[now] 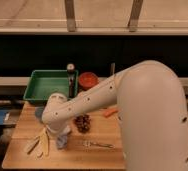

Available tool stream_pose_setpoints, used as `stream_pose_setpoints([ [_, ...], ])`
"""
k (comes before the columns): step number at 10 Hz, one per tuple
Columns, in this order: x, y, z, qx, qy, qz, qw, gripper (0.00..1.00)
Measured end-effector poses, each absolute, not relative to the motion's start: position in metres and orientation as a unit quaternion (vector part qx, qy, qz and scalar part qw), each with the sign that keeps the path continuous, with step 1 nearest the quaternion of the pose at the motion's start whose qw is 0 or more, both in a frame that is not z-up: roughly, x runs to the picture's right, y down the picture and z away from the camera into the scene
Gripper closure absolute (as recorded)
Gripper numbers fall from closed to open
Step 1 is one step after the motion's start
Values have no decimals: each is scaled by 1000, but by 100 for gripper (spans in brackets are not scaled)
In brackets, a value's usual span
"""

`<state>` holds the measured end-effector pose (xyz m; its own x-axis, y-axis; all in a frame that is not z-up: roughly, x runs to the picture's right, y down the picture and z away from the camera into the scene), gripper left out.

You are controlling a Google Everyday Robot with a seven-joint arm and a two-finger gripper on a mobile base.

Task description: Place towel in table surface

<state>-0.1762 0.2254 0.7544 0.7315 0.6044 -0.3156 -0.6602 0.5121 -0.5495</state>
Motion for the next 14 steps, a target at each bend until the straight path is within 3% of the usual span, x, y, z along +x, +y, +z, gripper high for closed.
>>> stream_pose_setpoints([
  [7,-110,141,706,-247,86,421,869,100],
  [14,-22,124,681,-184,140,510,828,100],
])
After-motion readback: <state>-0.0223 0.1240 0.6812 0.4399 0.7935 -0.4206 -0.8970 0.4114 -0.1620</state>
